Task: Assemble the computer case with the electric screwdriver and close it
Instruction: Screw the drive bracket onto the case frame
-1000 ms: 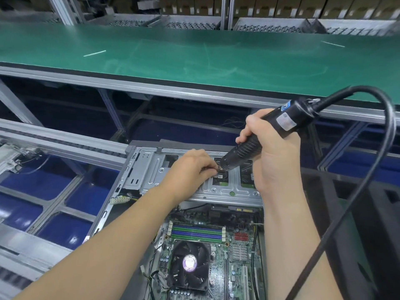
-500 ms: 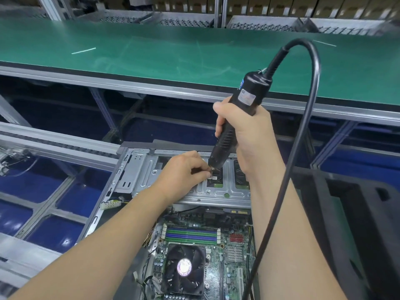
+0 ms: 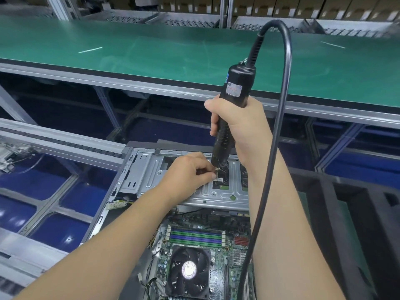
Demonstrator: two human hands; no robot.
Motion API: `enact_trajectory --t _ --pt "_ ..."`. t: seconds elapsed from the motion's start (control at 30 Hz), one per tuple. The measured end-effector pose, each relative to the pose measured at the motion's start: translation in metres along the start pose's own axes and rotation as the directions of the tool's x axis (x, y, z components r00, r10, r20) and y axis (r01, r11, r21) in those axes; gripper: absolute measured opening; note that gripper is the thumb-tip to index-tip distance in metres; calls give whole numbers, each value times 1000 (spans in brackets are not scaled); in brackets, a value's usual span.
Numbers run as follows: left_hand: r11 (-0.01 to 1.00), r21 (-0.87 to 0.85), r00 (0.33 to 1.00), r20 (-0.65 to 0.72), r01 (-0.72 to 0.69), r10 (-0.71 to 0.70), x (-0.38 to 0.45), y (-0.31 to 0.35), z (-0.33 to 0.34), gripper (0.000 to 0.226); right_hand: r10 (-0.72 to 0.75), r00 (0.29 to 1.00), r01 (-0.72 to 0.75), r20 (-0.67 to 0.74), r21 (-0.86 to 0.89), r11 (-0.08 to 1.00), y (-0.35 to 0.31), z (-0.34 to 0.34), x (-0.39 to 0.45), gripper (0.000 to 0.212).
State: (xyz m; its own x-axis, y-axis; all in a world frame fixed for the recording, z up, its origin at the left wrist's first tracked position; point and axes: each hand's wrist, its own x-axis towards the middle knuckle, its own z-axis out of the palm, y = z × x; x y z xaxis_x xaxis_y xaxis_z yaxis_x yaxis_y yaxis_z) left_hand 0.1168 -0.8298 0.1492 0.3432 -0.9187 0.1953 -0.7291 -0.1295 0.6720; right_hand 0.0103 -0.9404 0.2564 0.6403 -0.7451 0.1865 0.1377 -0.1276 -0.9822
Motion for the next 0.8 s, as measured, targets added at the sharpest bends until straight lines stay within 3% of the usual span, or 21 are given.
enact_trajectory --t 0.2,0.37,0.5,0.57,0.6,0.63,0.67,0.7,0.73,0.8 --pt "999 34 1000 -2 -25 25 0 -2 1 6 -27 998 27 52 -1 1000 1 -7 -4 13" --pt "999 46 1000 -8 -26 27 0 -4 2 5 -11 1000 11 6 45 999 5 -13 -7 14" --pt "998 62 999 17 27 -28 -2 7 -3 10 -26 999 24 44 36 999 3 -9 -6 11" --pt "994 57 991 -104 91 -85 -14 18 -8 17 -22 998 20 51 43 999 3 -5 -6 13" --pt "988 -13 957 -249 151 -149 -29 26 -10 19 -16 998 13 53 52 999 3 -5 -6 13" --pt "962 -159 878 -397 221 -267 -48 36 -9 19 -11 998 8 54 58 998 3 -4 -6 13" --pt "887 -356 766 -468 294 -442 -71 46 -4 18 -8 998 5 54 58 998 3 -5 -5 14" --pt "745 -555 653 -416 369 -633 -92 58 3 18 -5 998 2 55 49 999 3 -5 -5 14" --pt "579 -692 578 -280 432 -766 -108 68 10 16 -4 998 2 56 35 999 2 -5 -5 14" --pt "259 -816 515 55 517 -855 -120 73 24 12 -6 999 5 53 16 1000 2 -5 -5 14"
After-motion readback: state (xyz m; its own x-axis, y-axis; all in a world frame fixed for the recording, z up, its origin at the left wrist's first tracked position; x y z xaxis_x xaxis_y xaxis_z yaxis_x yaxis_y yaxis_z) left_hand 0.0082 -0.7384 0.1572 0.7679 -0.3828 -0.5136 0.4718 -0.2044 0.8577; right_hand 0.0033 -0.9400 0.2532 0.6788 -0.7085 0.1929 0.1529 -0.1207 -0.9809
